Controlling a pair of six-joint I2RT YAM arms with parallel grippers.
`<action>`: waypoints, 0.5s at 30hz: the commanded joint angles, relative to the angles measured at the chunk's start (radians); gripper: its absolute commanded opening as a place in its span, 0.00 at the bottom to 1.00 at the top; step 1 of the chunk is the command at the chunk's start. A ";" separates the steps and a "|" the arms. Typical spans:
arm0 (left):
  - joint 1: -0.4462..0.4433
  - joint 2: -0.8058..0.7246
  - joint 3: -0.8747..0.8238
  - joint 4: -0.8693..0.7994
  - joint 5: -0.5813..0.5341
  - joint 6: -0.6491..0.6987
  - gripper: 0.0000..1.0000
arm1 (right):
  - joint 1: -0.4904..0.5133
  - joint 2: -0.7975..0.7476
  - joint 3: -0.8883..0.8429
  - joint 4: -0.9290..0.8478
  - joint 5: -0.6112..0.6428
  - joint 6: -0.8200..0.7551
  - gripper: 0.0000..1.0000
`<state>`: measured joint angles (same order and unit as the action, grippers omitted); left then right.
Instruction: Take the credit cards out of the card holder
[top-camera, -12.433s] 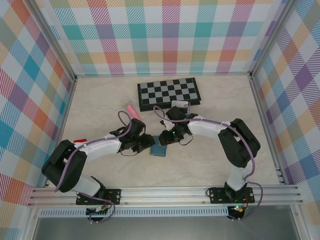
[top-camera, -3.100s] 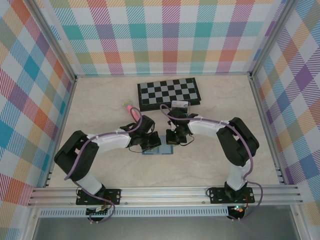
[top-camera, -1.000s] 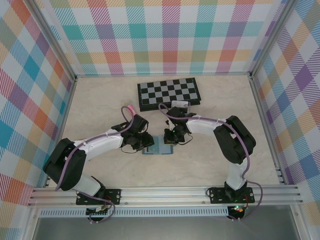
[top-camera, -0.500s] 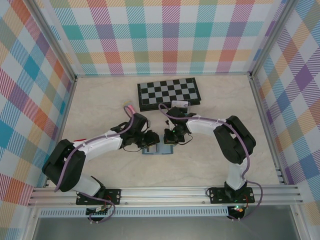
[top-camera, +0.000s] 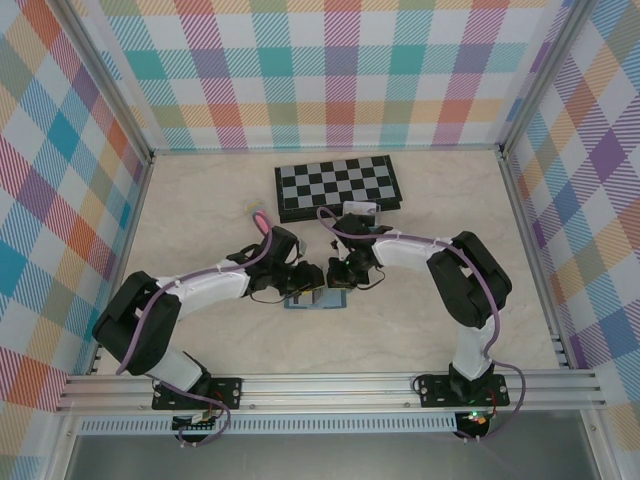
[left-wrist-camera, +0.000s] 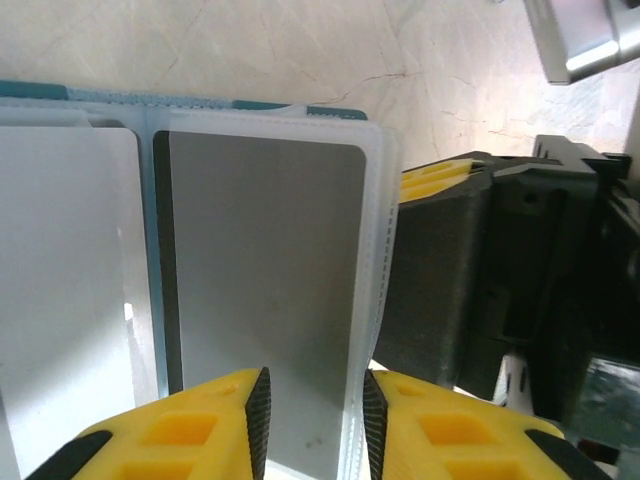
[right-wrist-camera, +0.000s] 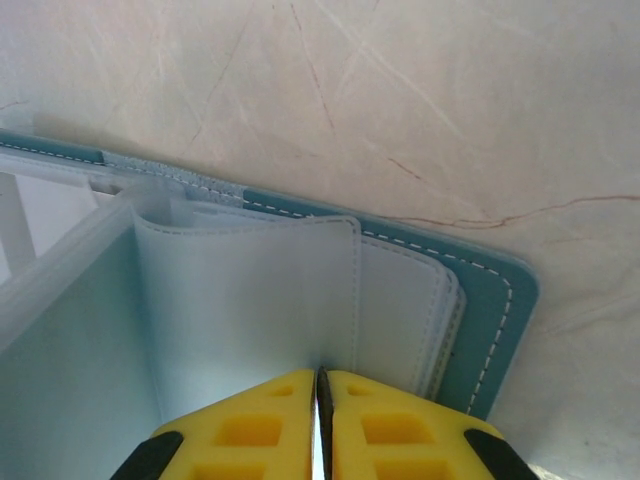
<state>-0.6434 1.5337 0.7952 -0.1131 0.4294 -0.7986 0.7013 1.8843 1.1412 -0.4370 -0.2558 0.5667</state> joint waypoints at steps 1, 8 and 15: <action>-0.002 0.020 0.015 -0.032 -0.011 0.011 0.32 | 0.001 0.033 -0.009 -0.049 0.043 -0.011 0.12; -0.002 0.006 0.049 -0.155 -0.122 0.047 0.30 | 0.000 0.035 -0.003 -0.053 0.044 -0.014 0.13; -0.002 0.009 0.063 -0.241 -0.167 0.069 0.32 | 0.000 0.038 0.003 -0.058 0.046 -0.014 0.13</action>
<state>-0.6437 1.5391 0.8482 -0.2699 0.3107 -0.7559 0.7013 1.8843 1.1465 -0.4416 -0.2531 0.5667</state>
